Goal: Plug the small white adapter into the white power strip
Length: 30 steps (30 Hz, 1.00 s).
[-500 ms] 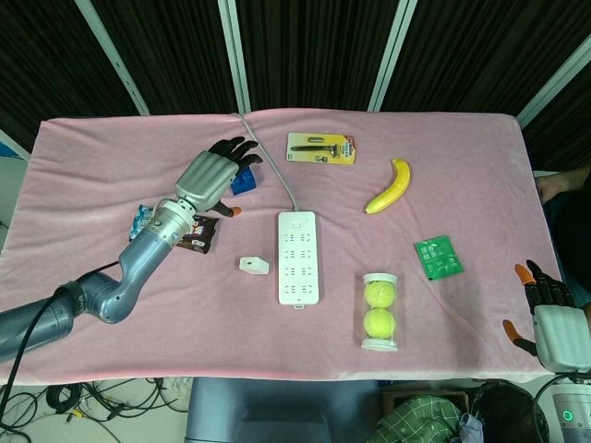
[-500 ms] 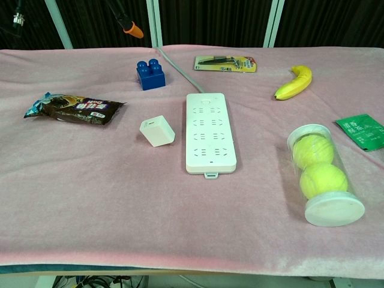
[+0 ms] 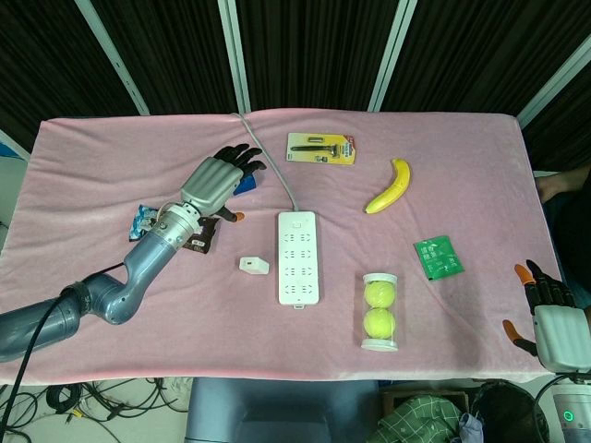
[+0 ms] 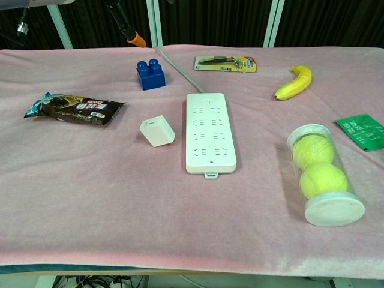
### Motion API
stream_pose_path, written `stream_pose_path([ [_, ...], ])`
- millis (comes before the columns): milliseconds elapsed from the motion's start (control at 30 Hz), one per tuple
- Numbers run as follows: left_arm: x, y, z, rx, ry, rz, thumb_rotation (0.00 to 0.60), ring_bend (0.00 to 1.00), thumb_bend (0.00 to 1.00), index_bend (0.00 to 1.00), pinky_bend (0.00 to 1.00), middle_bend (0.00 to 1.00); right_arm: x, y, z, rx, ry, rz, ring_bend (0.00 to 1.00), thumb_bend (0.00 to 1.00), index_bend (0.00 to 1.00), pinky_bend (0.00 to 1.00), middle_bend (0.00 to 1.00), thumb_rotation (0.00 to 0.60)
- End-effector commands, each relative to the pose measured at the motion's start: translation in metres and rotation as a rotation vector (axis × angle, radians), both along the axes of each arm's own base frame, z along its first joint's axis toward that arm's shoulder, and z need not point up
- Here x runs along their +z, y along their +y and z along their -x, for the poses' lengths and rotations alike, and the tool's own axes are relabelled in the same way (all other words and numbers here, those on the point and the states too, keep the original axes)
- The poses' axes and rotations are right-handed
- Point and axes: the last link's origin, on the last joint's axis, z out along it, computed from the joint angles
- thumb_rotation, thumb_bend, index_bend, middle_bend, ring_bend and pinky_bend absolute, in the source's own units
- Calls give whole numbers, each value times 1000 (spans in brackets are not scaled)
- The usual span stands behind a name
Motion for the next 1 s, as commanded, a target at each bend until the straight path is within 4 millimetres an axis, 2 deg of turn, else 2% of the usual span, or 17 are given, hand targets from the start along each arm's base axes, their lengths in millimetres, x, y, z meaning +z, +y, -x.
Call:
stream_pose_path([
  [33, 2, -1, 5, 14, -2, -2, 600, 16, 131, 197, 123, 65, -1, 0, 0, -5, -7, -3, 122, 189, 9, 150, 33, 600],
  [233, 3, -10, 23, 29, 17, -17, 600, 16, 131, 197, 124, 66, 3, 3, 0, -12, -28, 7, 122, 189, 9, 150, 32, 600],
  [467, 0, -14, 22, 20, 13, -17, 600, 37, 131, 199, 131, 107, 2, 3, 0, -10, -25, -3, 122, 189, 9, 150, 33, 600],
  [600, 2, -22, 31, 33, 52, 23, 600, 81, 131, 202, 130, 138, 3, 3, 1, -14, -26, -2, 122, 190, 9, 150, 33, 600],
  [800, 12, -54, 63, 153, 84, 85, 600, 81, 130, 191, 131, 192, 3, 4, 1, -14, -27, -4, 122, 189, 9, 151, 33, 600],
  [1000, 5, -82, 78, 207, 71, 153, 600, 82, 98, 197, 137, 218, 2, 4, 0, -12, -26, -8, 122, 189, 9, 151, 34, 600],
])
